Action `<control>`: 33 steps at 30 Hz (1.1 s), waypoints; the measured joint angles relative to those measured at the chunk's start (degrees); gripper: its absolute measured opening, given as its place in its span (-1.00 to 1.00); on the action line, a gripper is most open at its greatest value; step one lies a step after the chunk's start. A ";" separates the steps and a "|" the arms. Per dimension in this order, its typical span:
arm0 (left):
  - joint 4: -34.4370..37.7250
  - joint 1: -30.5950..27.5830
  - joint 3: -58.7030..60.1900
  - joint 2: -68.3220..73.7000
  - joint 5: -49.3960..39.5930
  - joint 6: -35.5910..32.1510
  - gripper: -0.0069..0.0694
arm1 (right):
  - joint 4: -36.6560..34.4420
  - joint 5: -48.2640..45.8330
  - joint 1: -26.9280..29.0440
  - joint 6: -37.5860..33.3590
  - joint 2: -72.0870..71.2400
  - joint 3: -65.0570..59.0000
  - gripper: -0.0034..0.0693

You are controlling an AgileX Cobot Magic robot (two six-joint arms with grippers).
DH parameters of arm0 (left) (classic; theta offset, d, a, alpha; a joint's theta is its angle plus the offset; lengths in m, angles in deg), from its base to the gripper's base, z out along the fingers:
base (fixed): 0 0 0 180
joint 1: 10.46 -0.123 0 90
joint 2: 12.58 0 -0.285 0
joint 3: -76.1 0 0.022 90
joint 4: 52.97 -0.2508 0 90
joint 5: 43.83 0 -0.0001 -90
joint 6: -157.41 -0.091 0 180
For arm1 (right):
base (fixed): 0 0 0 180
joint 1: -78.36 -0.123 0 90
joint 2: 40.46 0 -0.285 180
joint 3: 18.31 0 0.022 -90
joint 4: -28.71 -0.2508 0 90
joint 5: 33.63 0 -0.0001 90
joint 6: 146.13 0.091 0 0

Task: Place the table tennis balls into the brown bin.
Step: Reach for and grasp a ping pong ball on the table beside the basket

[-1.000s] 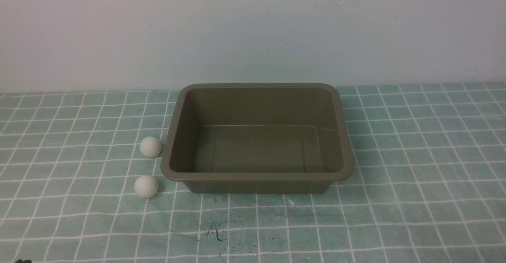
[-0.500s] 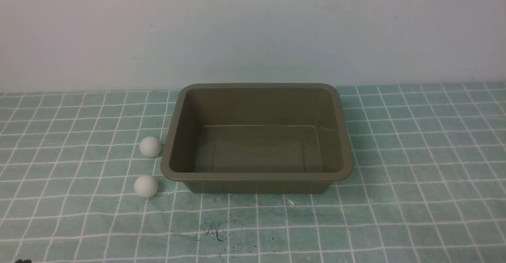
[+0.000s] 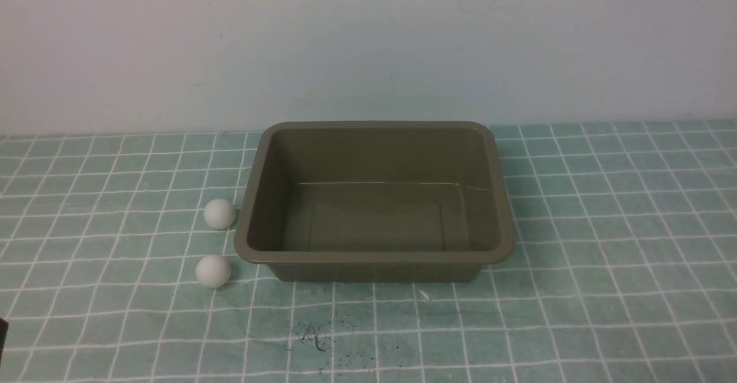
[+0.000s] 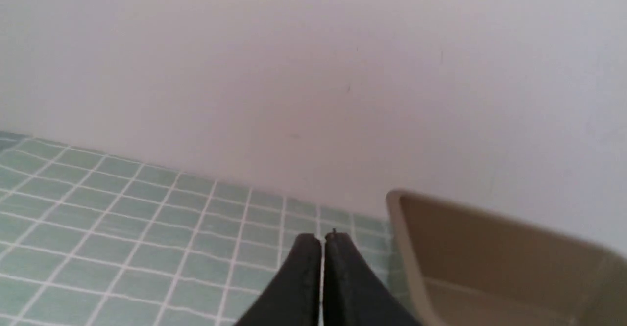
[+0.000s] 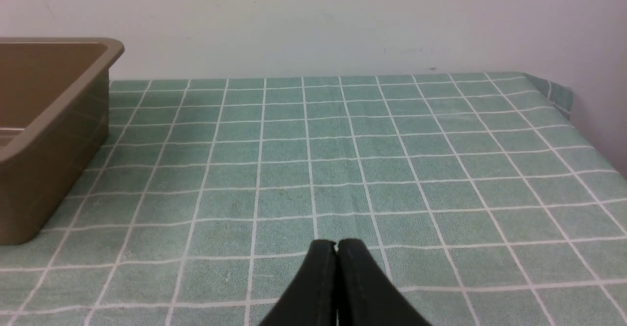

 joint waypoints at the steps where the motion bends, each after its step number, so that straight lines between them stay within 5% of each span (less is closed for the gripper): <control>1: 0.68 0.00 0.00 0.00 1.69 1.13 -0.83 | 0.00 0.00 0.00 0.00 0.00 0.00 -0.93; 7: 1.27 0.00 0.06 0.00 9.91 2.75 -0.83 | 0.00 0.05 0.00 0.00 0.00 0.00 -0.93; 11: 1.11 0.00 -0.95 0.08 24.46 4.01 -0.83 | 0.00 0.05 0.00 0.00 0.00 0.00 -0.93; 15: -1.12 0.00 -9.61 4.90 22.20 5.11 -0.83 | 0.00 0.05 0.00 0.00 0.00 0.00 -0.93; 20: -7.38 0.00 -23.76 20.99 -6.63 6.42 -0.83 | 0.00 0.05 0.00 0.00 0.00 0.00 -0.93; 21: -8.40 0.00 -28.49 29.05 -19.21 5.89 -0.83 | 0.00 0.05 0.00 0.00 0.00 0.00 -0.93; 26: -8.02 0.00 -40.30 54.10 -45.07 -4.15 -0.83 | 0.00 0.05 0.00 0.00 0.00 0.00 -0.93; 33: -0.13 0.11 -52.47 81.91 -51.54 -16.10 -0.83 | 0.00 0.05 0.00 0.00 0.00 0.00 -0.93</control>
